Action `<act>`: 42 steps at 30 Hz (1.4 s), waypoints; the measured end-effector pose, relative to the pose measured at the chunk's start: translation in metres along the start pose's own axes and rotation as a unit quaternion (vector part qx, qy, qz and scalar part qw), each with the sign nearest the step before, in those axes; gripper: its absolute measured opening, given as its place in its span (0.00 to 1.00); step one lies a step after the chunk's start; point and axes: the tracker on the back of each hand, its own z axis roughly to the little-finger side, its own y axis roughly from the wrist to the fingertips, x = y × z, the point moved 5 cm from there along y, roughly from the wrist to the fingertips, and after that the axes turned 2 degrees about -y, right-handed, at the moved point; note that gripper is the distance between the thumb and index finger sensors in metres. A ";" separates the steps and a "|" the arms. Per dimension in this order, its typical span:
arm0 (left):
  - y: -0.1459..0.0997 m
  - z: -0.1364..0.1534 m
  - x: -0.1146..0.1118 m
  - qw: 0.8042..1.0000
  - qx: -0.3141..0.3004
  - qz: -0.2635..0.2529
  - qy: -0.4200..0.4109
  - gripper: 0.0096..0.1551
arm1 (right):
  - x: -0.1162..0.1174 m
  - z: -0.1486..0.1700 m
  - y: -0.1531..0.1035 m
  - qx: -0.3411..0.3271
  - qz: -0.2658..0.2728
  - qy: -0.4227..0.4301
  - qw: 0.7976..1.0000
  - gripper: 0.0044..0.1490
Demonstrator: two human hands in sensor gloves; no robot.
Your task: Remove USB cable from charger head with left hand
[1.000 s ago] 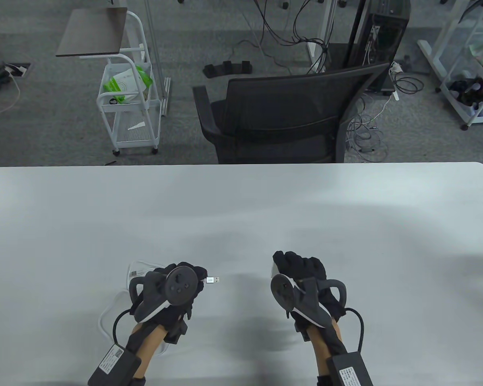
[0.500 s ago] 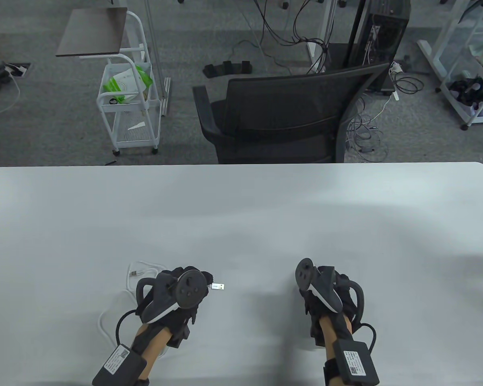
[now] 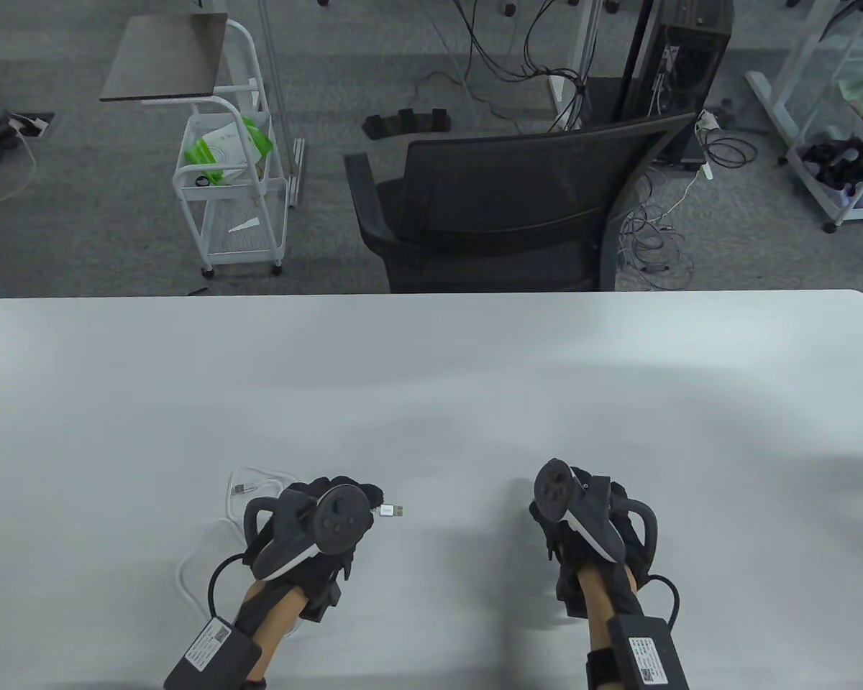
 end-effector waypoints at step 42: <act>-0.002 -0.033 -0.061 0.987 -0.091 0.110 0.070 0.44 | -0.009 -0.001 -0.008 -0.025 0.003 0.019 0.999 0.42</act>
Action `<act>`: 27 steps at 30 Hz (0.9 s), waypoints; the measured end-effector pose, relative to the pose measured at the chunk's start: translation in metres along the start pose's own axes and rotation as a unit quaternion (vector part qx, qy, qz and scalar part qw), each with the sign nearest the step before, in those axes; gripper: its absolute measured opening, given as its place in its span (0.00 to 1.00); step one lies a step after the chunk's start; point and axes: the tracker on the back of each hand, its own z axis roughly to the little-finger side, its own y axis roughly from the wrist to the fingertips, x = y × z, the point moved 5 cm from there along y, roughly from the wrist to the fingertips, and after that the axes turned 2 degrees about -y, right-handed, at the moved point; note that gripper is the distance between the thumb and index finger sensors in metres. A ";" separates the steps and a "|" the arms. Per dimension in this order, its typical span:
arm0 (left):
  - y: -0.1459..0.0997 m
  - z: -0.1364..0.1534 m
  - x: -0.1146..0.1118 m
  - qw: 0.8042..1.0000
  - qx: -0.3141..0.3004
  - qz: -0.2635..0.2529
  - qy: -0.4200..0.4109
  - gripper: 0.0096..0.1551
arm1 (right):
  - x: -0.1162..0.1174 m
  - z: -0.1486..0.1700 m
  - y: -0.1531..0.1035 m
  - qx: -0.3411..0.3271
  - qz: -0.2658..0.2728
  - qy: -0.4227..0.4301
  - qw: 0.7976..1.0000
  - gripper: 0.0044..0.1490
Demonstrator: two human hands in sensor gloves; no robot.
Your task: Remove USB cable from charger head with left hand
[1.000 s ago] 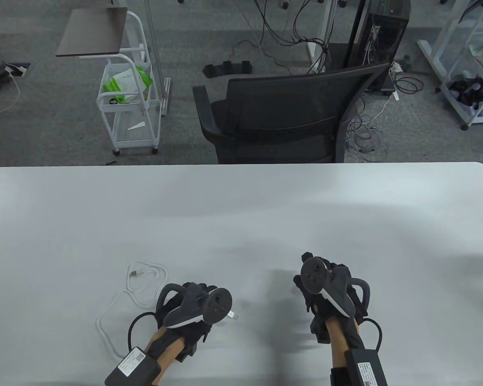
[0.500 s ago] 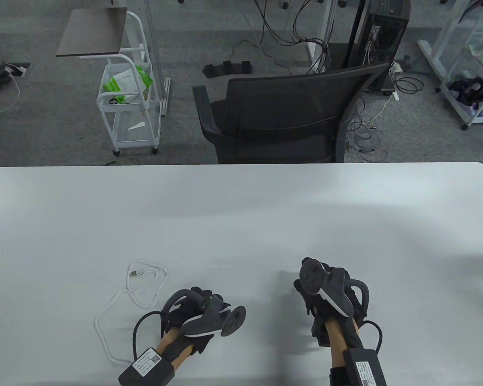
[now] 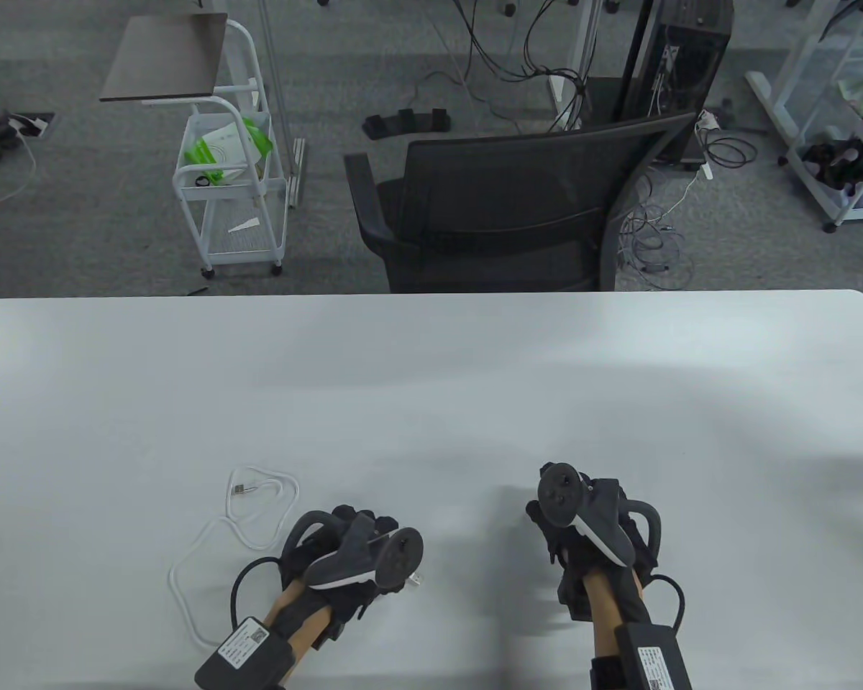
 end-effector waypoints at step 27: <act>-0.033 0.114 0.042 0.964 0.230 -0.133 -0.034 0.45 | -0.035 -0.001 -0.012 0.026 0.172 -0.172 0.970 0.46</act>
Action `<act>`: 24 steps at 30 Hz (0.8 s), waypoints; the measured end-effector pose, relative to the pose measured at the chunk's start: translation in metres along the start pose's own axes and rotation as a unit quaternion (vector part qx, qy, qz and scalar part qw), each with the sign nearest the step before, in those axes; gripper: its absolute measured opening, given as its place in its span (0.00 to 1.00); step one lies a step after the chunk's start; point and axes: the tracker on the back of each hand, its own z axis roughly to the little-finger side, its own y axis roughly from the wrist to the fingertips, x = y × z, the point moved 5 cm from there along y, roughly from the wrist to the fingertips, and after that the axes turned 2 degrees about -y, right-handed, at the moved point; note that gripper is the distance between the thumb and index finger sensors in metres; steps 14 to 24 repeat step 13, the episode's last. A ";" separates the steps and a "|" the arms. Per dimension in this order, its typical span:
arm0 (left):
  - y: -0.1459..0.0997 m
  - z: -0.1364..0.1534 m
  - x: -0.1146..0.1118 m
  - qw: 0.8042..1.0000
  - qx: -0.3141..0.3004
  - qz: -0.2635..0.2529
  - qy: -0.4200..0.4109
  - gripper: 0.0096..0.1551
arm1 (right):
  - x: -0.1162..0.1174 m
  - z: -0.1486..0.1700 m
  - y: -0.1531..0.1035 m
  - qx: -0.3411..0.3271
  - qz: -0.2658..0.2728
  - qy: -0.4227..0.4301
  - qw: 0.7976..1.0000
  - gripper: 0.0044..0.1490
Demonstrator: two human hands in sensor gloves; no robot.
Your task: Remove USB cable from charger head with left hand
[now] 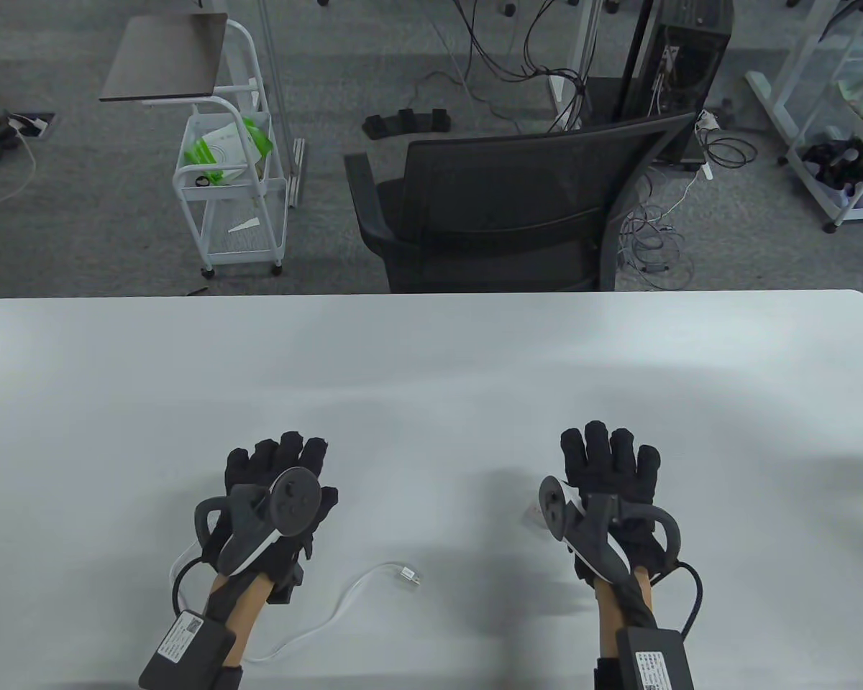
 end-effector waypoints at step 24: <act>0.002 0.008 -0.009 0.999 0.017 0.028 0.001 0.45 | 0.006 -0.010 -0.001 -0.018 -0.019 -0.024 0.999 0.46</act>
